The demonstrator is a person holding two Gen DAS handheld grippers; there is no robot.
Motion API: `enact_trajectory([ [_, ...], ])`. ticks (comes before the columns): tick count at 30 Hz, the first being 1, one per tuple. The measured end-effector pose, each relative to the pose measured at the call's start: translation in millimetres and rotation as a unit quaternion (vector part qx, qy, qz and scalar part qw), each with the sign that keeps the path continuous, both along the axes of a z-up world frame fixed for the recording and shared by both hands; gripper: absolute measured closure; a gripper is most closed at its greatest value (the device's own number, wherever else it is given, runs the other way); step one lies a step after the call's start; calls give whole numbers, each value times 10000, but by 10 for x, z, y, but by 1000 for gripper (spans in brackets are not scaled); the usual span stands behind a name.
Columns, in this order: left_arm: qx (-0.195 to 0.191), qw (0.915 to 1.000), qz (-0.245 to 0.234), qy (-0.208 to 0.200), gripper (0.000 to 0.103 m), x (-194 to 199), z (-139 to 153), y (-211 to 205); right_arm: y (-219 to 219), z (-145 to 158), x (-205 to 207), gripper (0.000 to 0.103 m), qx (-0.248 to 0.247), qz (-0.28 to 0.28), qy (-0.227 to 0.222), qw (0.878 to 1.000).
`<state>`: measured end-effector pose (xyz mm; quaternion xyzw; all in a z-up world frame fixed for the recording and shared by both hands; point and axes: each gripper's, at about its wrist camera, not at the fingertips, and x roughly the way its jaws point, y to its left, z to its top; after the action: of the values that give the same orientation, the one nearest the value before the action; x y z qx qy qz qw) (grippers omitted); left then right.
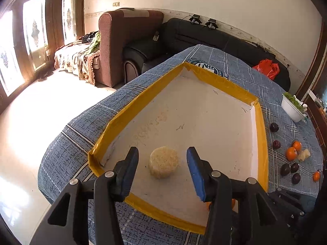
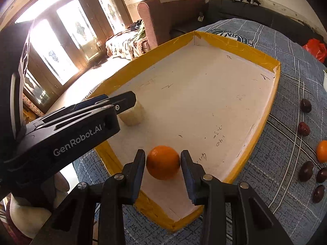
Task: Organize fruits
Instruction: 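Carry the orange and cake into the yellow tray and open both grippers, then grasp another orange with the right gripper while the left grasps a dark plum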
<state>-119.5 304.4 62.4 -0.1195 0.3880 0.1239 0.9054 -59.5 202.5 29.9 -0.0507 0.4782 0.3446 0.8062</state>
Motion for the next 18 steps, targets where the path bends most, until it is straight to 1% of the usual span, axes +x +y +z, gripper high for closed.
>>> enact_trajectory([
  [2, 56, 10000, 14, -75, 46, -58, 59, -15, -17, 41, -17, 62, 48, 0, -29, 10000],
  [6, 219, 9995, 20, -232, 41, -169, 214, -85, -107, 196, -152, 56, 115, -52, -229, 9997],
  [10, 312, 9987, -83, -395, 38, -282, 369, -213, -308, 319, -263, 51, 256, -214, -365, 9988],
  [13, 339, 9977, -256, -535, 35, -368, 492, -360, -547, 371, -365, 50, 362, -406, -423, 9976],
  [15, 343, 9967, -375, -634, 31, -413, 557, -451, -778, 375, -440, 49, 406, -574, -482, 9964],
  [18, 300, 9949, -642, -717, 29, -439, 605, -632, -1258, 333, -531, 48, 442, -986, -505, 9929],
])
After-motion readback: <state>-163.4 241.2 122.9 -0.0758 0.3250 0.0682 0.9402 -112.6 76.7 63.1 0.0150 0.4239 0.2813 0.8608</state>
